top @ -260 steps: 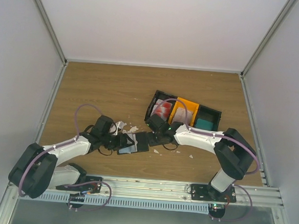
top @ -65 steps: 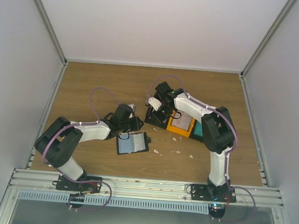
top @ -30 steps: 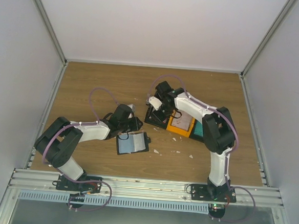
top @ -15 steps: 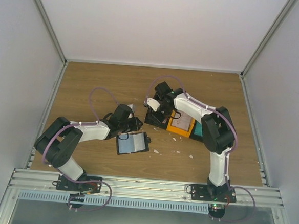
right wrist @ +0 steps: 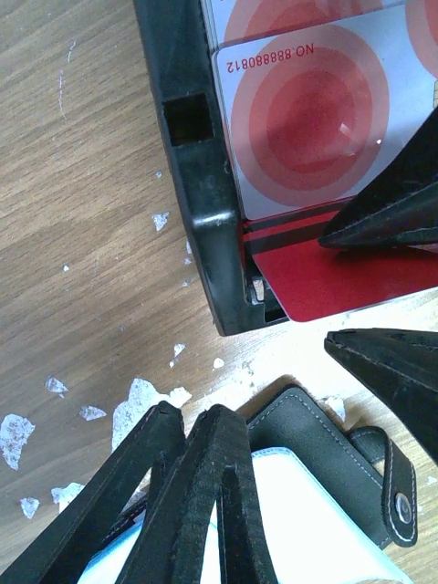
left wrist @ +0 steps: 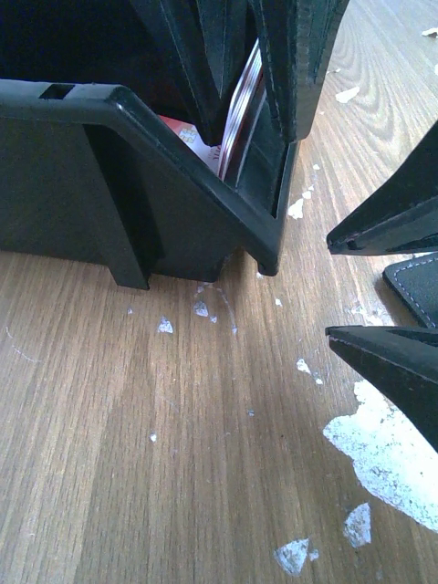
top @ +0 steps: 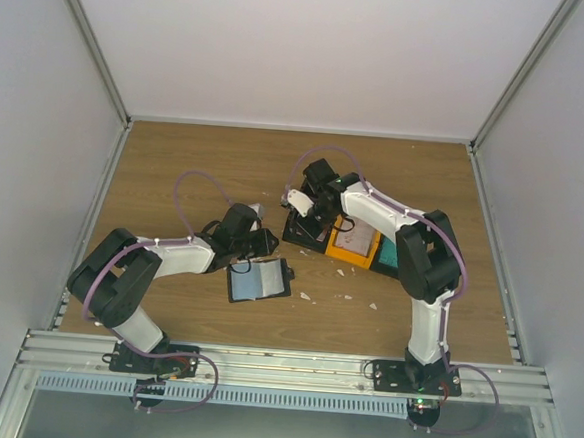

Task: Put the credit cards into the card holder
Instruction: Pick up the credit card from the storage box, then insert the credit card into the card holder.

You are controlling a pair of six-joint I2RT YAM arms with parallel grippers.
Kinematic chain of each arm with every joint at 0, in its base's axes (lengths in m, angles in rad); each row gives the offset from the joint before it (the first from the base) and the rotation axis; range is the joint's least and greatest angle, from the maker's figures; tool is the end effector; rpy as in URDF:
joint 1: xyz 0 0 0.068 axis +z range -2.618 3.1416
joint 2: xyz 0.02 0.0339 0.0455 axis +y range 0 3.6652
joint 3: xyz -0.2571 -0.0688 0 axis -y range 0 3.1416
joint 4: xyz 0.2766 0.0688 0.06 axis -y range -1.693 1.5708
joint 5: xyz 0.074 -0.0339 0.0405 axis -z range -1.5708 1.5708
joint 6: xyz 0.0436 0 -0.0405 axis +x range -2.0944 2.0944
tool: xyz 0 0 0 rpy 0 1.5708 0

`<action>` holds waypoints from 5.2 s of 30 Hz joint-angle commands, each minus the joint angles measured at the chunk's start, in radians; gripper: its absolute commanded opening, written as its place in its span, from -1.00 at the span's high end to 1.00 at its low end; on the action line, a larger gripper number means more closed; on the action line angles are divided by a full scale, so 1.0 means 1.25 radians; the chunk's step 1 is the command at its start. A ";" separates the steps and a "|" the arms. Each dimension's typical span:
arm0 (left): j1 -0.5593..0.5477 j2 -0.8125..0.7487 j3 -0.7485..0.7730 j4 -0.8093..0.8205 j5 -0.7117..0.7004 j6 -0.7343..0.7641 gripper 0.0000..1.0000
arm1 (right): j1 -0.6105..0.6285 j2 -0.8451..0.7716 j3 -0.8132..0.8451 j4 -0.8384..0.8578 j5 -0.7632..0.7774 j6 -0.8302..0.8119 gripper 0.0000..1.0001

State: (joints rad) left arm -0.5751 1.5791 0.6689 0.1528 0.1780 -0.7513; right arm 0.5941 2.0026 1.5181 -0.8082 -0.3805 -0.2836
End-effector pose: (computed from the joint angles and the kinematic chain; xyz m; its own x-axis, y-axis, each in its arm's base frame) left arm 0.2678 -0.1828 0.1087 -0.8604 -0.2429 -0.4480 0.0766 0.8075 -0.5849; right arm 0.3487 0.2551 0.1612 -0.5959 -0.7161 -0.3635 -0.8030 0.5333 0.2660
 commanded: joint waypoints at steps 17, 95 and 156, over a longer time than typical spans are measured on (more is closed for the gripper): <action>0.004 0.001 -0.012 0.028 0.003 0.006 0.50 | -0.003 -0.038 -0.026 -0.014 -0.004 0.012 0.70; 0.024 -0.480 -0.195 0.434 0.440 -0.310 1.00 | 0.006 -0.750 -0.706 0.904 -0.472 0.915 0.72; 0.053 -0.419 -0.315 -0.242 0.057 -0.074 0.63 | 0.245 -0.119 -0.681 1.069 -0.039 1.150 0.99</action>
State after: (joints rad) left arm -0.5114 1.0412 0.3012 -0.2127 0.2195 -0.8608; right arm 0.8761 1.8271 0.6975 0.4976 -0.4458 1.0924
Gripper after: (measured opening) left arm 0.189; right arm 0.016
